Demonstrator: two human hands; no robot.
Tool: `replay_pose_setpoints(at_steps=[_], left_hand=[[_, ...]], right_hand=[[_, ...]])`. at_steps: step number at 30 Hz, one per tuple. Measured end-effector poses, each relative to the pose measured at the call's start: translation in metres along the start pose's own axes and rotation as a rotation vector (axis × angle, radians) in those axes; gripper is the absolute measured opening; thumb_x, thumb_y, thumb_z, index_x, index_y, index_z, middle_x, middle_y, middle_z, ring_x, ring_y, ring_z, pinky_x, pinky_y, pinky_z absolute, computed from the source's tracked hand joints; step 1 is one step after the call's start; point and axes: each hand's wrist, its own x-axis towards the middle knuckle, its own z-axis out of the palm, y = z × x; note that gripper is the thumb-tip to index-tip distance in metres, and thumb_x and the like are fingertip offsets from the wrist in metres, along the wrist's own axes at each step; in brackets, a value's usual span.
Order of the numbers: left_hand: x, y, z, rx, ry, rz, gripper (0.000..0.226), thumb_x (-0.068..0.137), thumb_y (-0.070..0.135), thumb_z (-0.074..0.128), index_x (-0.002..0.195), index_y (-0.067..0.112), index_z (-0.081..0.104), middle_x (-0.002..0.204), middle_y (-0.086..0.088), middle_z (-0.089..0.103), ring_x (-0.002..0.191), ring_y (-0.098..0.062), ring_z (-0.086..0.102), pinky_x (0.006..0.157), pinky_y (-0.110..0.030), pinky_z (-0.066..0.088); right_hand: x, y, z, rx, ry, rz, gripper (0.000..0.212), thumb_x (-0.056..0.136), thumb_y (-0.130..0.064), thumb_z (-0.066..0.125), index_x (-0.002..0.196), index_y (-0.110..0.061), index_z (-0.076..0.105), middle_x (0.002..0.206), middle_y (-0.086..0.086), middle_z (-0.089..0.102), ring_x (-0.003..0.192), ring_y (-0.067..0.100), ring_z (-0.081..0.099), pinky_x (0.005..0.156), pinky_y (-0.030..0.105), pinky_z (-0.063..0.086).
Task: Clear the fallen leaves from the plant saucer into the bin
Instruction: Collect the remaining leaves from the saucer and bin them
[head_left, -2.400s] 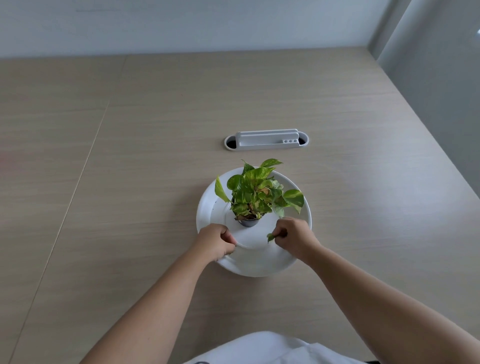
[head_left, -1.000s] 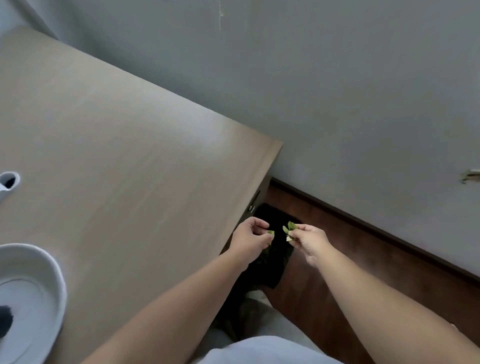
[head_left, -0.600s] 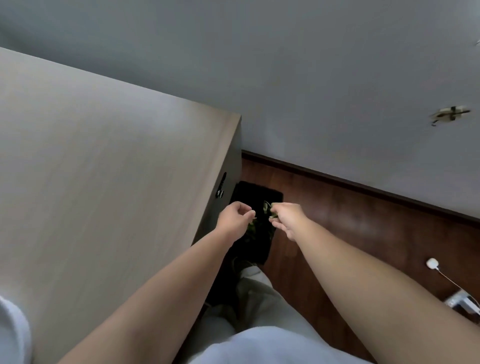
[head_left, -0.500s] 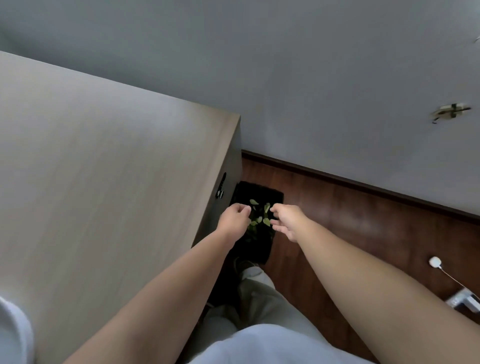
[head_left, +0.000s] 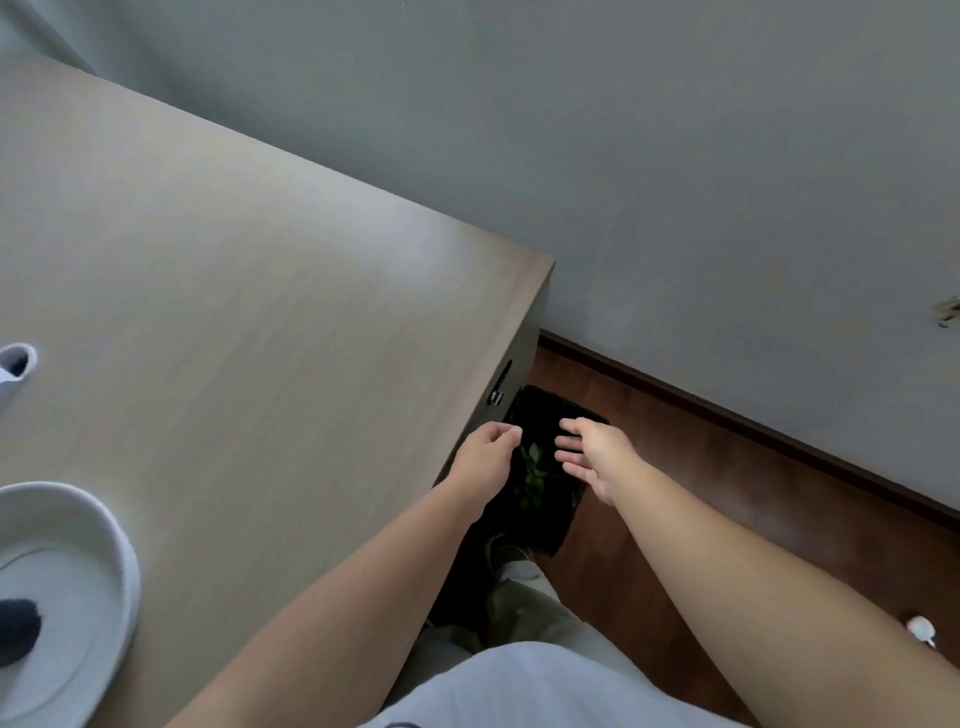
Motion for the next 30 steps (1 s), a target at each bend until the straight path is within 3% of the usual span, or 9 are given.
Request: replay_pose_setpoints(at_steps=[4, 7, 20, 27, 30], left_hand=[[-0.023, 0.011, -0.026, -0.042, 0.041, 0.112, 0.021, 0.095, 0.027, 0.053, 0.110, 0.017, 0.064, 0.103, 0.001, 0.065, 0.091, -0.011, 0.058, 0.076, -0.024, 0.046], [-0.045, 0.010, -0.066, -0.201, 0.128, 0.130, 0.013, 0.096, 0.022, 0.052, 0.102, 0.020, 0.063, 0.106, -0.003, 0.069, 0.093, -0.013, 0.059, 0.078, -0.025, 0.044], [-0.124, -0.059, -0.195, -0.572, 0.616, 0.060, 0.015, 0.097, 0.026, 0.049, 0.093, 0.024, 0.063, 0.097, 0.004, 0.071, 0.090, -0.014, 0.062, 0.079, -0.029, 0.045], [-0.181, -0.141, -0.238, -0.856, 0.837, -0.121, 0.012, 0.096, 0.022, 0.051, 0.099, 0.015, 0.060, 0.094, -0.001, 0.064, 0.078, -0.014, 0.057, 0.061, -0.023, 0.038], [-0.205, -0.180, -0.251, -0.919, 0.848, -0.215, 0.011, 0.095, 0.022, 0.050, 0.092, 0.016, 0.060, 0.088, -0.001, 0.066, 0.070, -0.014, 0.055, 0.058, -0.024, 0.034]], right_hand=[[-0.027, -0.019, 0.039, 0.004, -0.048, -0.124, 0.025, 0.089, -0.025, 0.054, 0.109, -0.015, 0.067, 0.093, 0.007, 0.070, 0.075, 0.019, 0.062, 0.067, 0.028, 0.047], [-0.049, -0.034, 0.078, -0.002, -0.113, -0.224, 0.022, 0.091, -0.022, 0.051, 0.102, -0.013, 0.067, 0.079, 0.005, 0.066, 0.061, 0.014, 0.054, 0.062, 0.026, 0.044], [-0.111, -0.001, 0.233, -0.447, -0.483, -0.182, 0.013, 0.089, -0.021, 0.054, 0.091, -0.016, 0.066, 0.075, 0.007, 0.065, 0.053, 0.016, 0.052, 0.052, 0.024, 0.040], [-0.140, 0.049, 0.304, -0.759, -0.644, -0.183, 0.011, 0.090, -0.020, 0.053, 0.092, -0.016, 0.063, 0.070, 0.005, 0.061, 0.053, 0.016, 0.049, 0.053, 0.024, 0.036], [-0.150, 0.072, 0.328, -0.877, -0.676, -0.195, 0.011, 0.089, -0.019, 0.053, 0.094, -0.016, 0.062, 0.069, 0.004, 0.061, 0.053, 0.016, 0.049, 0.053, 0.025, 0.036]])
